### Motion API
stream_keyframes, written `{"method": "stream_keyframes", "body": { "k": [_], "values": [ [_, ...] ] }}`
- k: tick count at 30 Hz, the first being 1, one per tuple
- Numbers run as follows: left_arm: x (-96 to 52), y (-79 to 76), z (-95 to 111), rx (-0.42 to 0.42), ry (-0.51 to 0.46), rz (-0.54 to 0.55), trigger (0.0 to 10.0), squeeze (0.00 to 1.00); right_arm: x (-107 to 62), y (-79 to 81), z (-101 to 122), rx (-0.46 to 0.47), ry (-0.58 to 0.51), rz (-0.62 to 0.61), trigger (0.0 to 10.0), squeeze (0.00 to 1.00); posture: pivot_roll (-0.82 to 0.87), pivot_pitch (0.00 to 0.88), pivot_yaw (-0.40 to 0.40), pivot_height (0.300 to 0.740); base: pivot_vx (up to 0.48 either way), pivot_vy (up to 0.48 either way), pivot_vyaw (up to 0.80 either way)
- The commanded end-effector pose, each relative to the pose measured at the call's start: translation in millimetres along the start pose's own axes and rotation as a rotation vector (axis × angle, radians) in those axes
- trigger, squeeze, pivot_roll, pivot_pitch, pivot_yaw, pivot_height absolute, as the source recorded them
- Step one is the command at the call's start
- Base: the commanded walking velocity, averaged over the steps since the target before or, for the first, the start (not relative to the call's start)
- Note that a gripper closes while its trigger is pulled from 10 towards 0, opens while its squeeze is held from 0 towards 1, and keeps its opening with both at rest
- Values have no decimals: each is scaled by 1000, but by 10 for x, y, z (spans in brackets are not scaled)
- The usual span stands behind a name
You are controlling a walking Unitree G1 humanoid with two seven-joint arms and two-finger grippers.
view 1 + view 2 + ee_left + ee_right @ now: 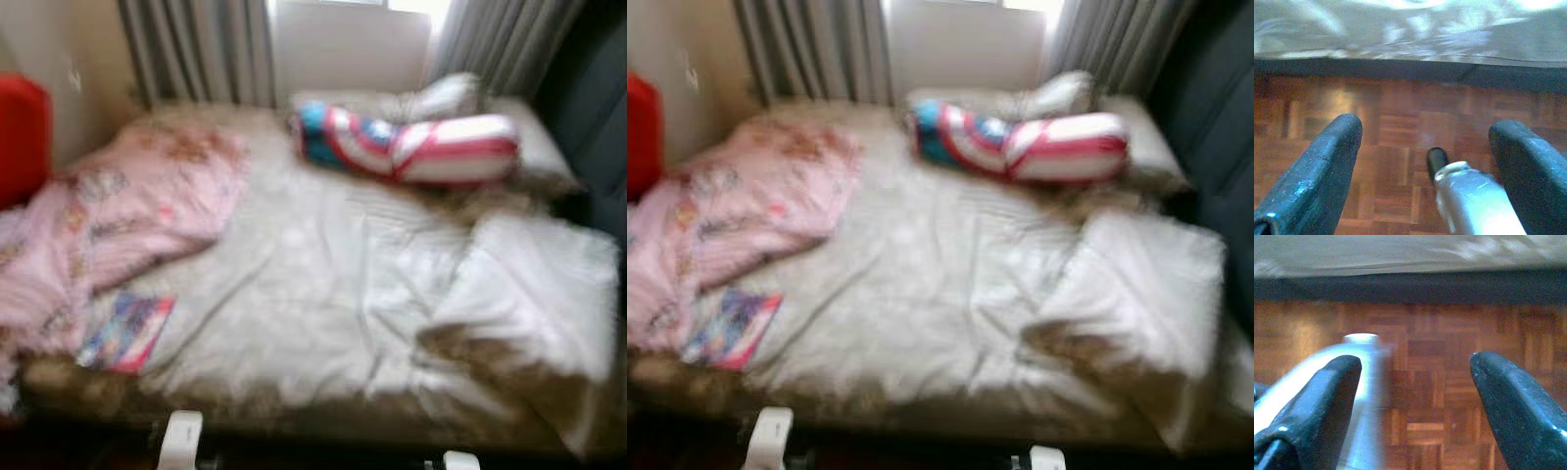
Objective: Clean up the room
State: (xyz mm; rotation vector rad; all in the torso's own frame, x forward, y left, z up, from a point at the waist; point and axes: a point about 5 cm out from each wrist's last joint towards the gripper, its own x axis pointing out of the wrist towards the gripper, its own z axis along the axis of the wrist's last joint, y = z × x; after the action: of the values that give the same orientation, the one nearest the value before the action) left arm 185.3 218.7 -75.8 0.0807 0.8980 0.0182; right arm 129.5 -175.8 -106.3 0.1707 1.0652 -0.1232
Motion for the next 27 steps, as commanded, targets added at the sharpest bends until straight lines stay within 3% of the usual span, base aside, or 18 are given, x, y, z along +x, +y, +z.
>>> {"method": "stream_keyframes", "body": {
  "k": [1,6,12,27],
  "values": [
    [9,-39,15,8,1,-16,10000,0,-3,-63,77,116,-66,-33,10000,0,-18,0,-52,740,0,-304,0],
    [11,-41,21,8,0,-16,10000,0,-6,-47,120,168,-118,-6,10000,0,-19,0,-53,740,0,-302,0],
    [13,-47,24,7,0,-18,10000,0,-3,-47,133,94,-108,9,10000,0,-21,0,-56,740,0,-305,0],
    [9,-56,6,2,3,-20,10000,0,-6,-62,109,73,-92,6,10000,0,-25,0,-52,740,0,-304,0]
  ]
}}
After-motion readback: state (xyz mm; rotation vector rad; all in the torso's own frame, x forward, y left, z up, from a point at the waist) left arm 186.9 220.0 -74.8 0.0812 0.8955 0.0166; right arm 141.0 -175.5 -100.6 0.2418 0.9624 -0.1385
